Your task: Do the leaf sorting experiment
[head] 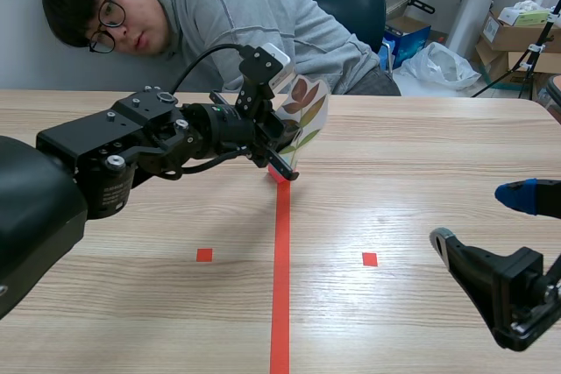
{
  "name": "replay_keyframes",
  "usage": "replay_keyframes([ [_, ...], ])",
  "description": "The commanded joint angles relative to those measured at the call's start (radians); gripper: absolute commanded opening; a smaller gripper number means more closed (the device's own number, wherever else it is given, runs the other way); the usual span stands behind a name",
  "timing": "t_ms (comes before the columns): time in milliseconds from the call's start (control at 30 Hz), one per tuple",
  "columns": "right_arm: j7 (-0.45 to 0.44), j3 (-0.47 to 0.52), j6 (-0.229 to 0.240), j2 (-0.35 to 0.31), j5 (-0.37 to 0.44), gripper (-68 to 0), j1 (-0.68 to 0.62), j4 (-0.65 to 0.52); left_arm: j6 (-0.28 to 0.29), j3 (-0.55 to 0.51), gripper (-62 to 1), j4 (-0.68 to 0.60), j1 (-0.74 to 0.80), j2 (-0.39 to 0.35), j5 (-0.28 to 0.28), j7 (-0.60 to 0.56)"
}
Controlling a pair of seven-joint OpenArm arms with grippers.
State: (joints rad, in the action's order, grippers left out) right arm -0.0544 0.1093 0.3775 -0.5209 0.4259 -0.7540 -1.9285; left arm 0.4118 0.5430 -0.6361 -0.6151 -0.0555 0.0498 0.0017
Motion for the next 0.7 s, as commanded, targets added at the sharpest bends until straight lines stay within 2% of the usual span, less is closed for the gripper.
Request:
replay_keyframes([
  [0,-0.012,0.009,-0.003,0.0,0.004,-17.5,0.006,-0.003,-0.006,-0.006,-56.9,-0.019,-0.017,0.005,0.013,-0.022],
  [233,-0.012,0.009,-0.003,0.0,0.004,-17.5,0.006,-0.003,0.002,-0.009,-56.9,-0.032,-0.014,-0.007,0.026,-0.035],
  [433,-0.012,0.009,-0.003,0.0,0.004,-17.5,0.006,-0.003,0.05,-0.057,-56.9,-0.136,0.029,-0.085,0.144,0.005],
  [667,-0.012,0.009,-0.003,0.0,0.004,-17.5,0.009,-0.003,0.093,-0.219,-56.9,-0.304,0.151,-0.209,0.264,0.073],
])
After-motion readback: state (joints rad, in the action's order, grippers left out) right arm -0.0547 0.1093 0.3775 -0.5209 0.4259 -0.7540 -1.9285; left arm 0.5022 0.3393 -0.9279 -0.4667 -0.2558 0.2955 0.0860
